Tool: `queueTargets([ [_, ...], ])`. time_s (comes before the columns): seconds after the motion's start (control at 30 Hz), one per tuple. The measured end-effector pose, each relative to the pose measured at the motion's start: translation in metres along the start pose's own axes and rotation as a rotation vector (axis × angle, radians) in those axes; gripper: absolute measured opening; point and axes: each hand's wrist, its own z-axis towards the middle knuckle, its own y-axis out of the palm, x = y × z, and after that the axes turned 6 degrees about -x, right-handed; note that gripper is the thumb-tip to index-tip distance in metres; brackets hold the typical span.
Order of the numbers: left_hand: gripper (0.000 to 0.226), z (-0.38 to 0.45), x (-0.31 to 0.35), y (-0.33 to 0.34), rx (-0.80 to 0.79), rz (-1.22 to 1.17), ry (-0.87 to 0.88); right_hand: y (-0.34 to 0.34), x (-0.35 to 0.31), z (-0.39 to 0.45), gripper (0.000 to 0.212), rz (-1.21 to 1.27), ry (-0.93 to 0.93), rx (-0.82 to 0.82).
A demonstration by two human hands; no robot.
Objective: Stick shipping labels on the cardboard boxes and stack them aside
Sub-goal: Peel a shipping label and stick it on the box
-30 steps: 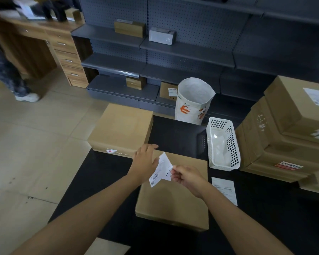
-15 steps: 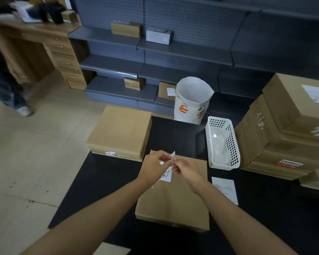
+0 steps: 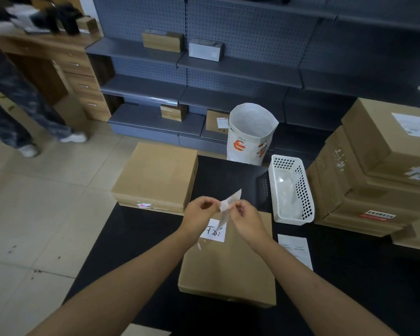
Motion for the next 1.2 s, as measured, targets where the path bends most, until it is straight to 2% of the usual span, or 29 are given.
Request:
queueTargets([
  [0.07,0.007,0.002,0.001,-0.003,0.069,-0.062,-0.026,-0.001,0.002,0.004,0.017,0.110,0.116,0.052],
  [0.2,0.011,0.002,0.005,-0.007,0.101,-0.108,-0.065,-0.011,0.007,0.007,0.026,0.814,0.346,0.105],
  [0.33,0.008,0.004,0.001,-0.006,0.120,-0.091,-0.100,-0.015,0.014,0.005,0.022,1.049,0.436,0.191],
  [0.43,0.002,0.008,0.001,-0.008,0.165,-0.072,-0.113,-0.019,0.028,0.012,0.016,1.043,0.534,0.315],
  [0.57,0.004,0.017,0.013,-0.014,0.295,0.009,-0.007,-0.035,0.049,0.013,0.018,0.972,0.630,0.447],
  [0.63,0.002,0.021,0.021,-0.013,0.337,0.018,0.037,-0.042,0.066,0.011,0.026,0.884,0.715,0.503],
  [0.73,0.010,0.030,0.027,-0.005,0.342,0.031,0.077,-0.048,0.097,0.009,0.038,0.606,0.772,0.426],
  [0.83,0.015,0.036,0.027,0.009,0.279,0.086,0.097,-0.052,0.124,0.017,0.040,0.421,0.879,0.442],
  [0.9,0.015,0.038,0.026,0.021,0.229,0.112,0.115,-0.059,0.111,0.022,0.042,0.541,0.799,0.512],
  [0.97,0.016,0.040,0.026,0.034,0.183,0.141,0.136,-0.068,0.086,0.026,0.030,0.925,0.783,0.569],
  [1.03,0.018,0.044,0.028,0.048,0.143,0.166,0.158,-0.083,0.075,0.030,0.022,1.069,0.702,0.629],
  [1.2,0.022,0.062,0.032,0.080,0.097,0.267,0.186,-0.121,0.079,0.071,0.022,0.764,0.525,0.613],
])
